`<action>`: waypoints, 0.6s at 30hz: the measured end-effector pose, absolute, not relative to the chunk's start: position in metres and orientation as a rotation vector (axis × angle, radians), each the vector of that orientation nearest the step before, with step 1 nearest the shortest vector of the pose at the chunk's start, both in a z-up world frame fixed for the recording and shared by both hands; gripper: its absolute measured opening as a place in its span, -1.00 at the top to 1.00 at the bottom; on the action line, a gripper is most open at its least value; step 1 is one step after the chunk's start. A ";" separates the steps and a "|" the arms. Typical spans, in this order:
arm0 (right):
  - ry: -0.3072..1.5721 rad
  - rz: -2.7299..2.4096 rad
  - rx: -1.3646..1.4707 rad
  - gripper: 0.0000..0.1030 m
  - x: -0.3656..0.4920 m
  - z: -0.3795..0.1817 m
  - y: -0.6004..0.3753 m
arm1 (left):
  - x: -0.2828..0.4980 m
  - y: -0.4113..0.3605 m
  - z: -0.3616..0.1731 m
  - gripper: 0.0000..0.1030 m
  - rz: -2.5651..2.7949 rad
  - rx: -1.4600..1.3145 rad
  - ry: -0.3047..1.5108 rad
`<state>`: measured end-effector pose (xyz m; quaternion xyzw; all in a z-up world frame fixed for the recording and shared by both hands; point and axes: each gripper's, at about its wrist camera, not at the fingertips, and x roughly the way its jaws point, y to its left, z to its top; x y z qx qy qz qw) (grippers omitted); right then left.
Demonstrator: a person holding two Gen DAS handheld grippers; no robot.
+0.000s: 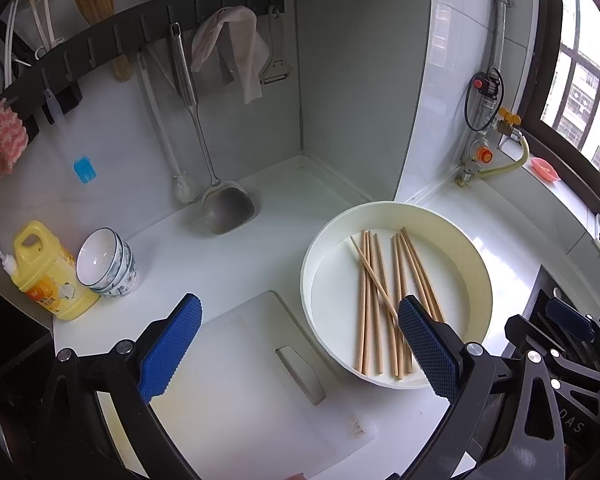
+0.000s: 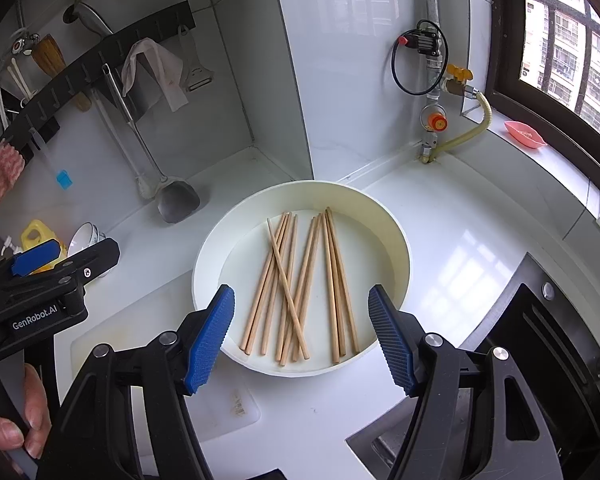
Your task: Organize utensils
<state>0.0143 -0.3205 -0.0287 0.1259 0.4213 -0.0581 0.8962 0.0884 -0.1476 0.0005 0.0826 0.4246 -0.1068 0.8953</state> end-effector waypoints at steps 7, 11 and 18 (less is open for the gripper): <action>0.877 -0.120 0.260 -0.29 0.015 -0.029 -0.321 | 0.089 -0.148 -0.001 -0.88 -0.225 0.172 0.885; 0.880 -0.120 0.257 -0.29 0.016 -0.029 -0.320 | 0.091 -0.146 -0.002 -0.88 -0.225 0.168 0.887; 0.884 -0.125 0.261 -0.29 0.017 -0.030 -0.321 | 0.092 -0.148 -0.005 -0.88 -0.229 0.174 0.894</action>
